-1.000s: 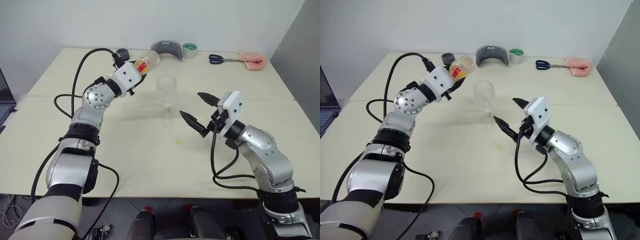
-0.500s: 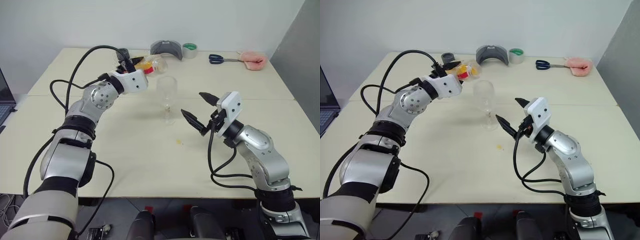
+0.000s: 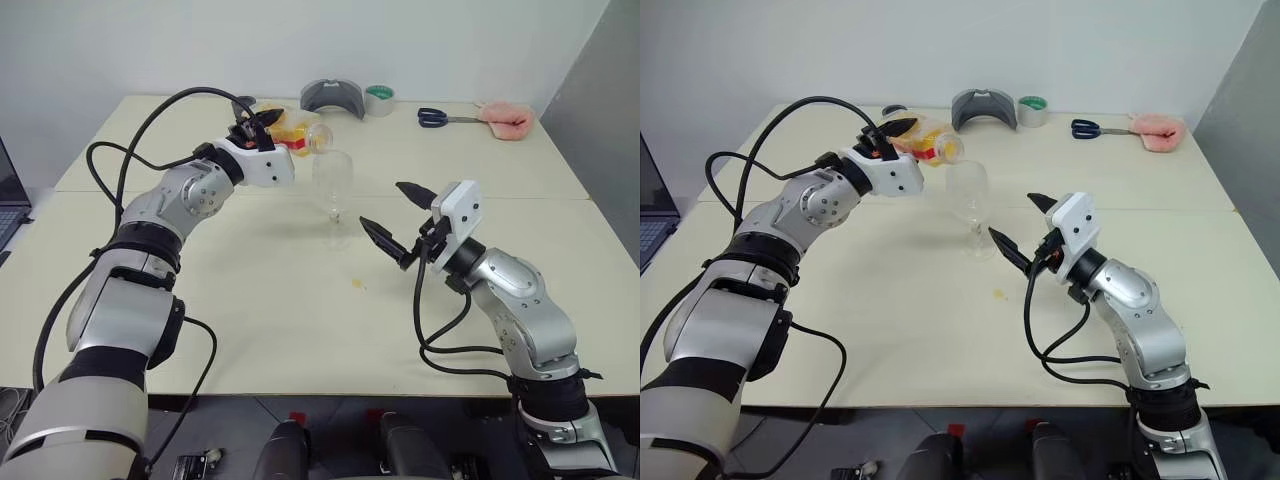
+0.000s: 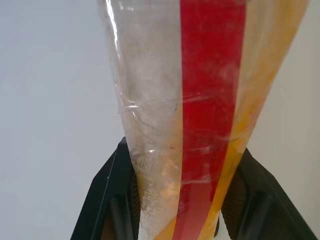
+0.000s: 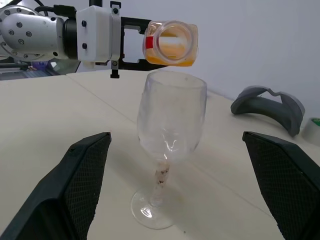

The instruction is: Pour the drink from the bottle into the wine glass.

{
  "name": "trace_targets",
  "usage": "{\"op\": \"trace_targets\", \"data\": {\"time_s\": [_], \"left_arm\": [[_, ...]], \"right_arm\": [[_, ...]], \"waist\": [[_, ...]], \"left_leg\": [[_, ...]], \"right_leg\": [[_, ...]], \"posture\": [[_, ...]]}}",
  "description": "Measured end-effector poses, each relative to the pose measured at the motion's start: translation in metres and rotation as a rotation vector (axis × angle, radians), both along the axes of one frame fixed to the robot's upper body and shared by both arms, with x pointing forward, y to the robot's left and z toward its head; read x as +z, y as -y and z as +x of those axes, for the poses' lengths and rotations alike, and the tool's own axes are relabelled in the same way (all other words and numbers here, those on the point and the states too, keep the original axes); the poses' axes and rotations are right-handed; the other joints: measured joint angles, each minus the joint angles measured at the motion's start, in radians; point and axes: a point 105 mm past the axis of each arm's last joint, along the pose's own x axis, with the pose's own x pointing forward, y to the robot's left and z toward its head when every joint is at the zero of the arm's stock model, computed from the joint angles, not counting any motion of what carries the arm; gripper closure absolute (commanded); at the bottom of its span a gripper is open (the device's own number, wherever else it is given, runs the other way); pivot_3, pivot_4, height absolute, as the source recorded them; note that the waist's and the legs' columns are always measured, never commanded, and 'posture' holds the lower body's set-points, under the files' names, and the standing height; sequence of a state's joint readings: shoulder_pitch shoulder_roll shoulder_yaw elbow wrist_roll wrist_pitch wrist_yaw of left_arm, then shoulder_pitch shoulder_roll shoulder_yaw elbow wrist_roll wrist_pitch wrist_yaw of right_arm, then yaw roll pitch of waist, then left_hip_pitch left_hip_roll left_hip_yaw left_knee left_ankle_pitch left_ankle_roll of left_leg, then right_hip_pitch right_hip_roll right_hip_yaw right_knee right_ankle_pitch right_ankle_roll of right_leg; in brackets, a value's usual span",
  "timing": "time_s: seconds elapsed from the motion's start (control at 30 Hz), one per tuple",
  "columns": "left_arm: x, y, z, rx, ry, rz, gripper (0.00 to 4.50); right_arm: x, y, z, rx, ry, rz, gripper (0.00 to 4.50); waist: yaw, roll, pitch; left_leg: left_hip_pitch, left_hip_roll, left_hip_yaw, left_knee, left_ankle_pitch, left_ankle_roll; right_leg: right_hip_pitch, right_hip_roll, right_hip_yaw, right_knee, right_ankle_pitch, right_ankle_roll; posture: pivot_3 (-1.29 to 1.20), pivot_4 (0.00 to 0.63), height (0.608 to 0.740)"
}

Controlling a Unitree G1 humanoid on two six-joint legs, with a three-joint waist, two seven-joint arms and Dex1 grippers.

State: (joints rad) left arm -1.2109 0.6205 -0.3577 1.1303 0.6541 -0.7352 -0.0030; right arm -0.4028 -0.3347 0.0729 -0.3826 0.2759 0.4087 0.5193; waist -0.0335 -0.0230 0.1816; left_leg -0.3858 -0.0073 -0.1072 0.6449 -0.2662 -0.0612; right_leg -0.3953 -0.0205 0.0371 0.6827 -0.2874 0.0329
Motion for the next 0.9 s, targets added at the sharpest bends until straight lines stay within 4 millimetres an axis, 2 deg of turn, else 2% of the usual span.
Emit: {"op": "trace_targets", "data": {"time_s": [0.23, 0.47, 0.67, 0.9], "left_arm": [[0.009, 0.000, -0.002, -0.002, 0.058, 0.032, 2.83], [0.006, -0.001, -0.001, 0.005, 0.064, 0.055, 2.83], [0.017, -0.003, -0.002, 0.015, 0.112, 0.077, 2.83], [0.015, -0.005, -0.001, 0.023, 0.123, 0.109, 2.83]], "right_arm": [[0.005, -0.004, -0.004, 0.093, -0.003, 0.072, 0.00], [0.000, -0.002, -0.003, 0.147, -0.008, 0.027, 0.00], [0.002, 0.001, 0.003, 0.148, 0.004, -0.003, 0.00], [0.000, 0.000, 0.004, 0.140, 0.008, -0.026, 0.00]], "waist": [[0.000, 0.000, 0.000], [0.000, 0.000, 0.000], [0.000, 0.000, 0.000], [0.000, 0.000, 0.000]], "left_leg": [[0.000, 0.000, 0.000, 0.000, 0.000, 0.000], [0.000, 0.000, 0.001, 0.000, 0.000, 0.000], [0.000, 0.000, 0.001, 0.000, 0.000, 0.000], [-0.001, 0.000, 0.001, 0.001, 0.000, 0.000]], "right_leg": [[0.000, 0.000, 0.000, 0.000, 0.000, 0.000], [-0.001, 0.000, 0.000, 0.001, 0.000, 0.000], [-0.001, 0.000, 0.001, 0.001, 0.000, 0.000], [-0.002, 0.000, 0.001, 0.002, 0.000, 0.000]], "posture": [[0.00, 0.150, 0.740], [0.00, 0.150, 0.740], [0.00, 0.150, 0.740], [0.00, 0.150, 0.740]]}}
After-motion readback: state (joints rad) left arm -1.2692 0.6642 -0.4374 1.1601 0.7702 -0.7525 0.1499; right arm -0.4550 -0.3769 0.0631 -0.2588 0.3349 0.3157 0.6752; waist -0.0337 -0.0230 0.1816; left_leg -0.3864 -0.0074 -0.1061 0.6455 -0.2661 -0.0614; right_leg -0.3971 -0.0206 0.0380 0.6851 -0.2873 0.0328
